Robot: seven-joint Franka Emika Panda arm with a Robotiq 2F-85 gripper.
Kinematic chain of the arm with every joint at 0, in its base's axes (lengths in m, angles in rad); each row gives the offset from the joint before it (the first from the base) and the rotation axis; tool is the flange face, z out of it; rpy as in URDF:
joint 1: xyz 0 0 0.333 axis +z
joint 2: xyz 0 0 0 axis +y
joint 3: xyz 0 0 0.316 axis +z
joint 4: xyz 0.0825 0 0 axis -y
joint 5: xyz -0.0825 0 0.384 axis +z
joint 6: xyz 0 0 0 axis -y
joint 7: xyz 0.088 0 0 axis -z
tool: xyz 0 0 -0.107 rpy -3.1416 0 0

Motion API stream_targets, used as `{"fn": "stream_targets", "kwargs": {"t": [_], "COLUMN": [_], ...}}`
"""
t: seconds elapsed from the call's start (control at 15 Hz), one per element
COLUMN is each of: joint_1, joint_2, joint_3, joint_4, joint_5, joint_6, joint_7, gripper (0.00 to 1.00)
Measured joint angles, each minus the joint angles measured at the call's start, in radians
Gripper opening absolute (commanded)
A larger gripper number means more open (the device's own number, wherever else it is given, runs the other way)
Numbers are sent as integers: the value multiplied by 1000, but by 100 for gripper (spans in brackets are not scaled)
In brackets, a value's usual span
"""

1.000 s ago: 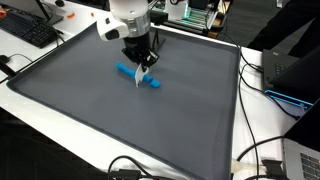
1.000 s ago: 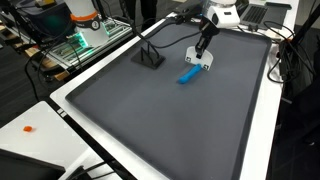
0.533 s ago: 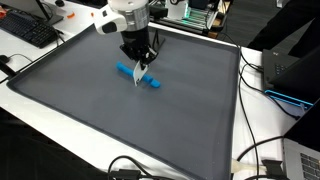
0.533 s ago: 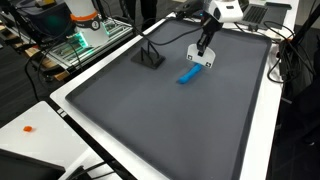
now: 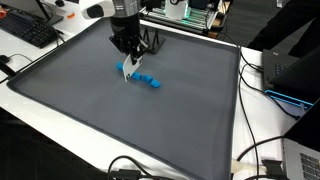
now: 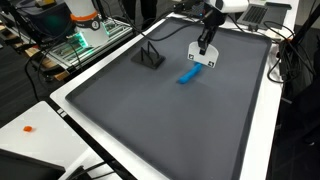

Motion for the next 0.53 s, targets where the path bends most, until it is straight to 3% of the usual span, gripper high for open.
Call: {"fn": "stream_targets", "kwargs": {"t": [0.53], "joint_1": [-11], "joint_2": [13], "joint_3": [-10], "joint_4": [-2], "joint_5": [-14], "joint_6": [0], "joint_7": [-1], "gripper": [1]}}
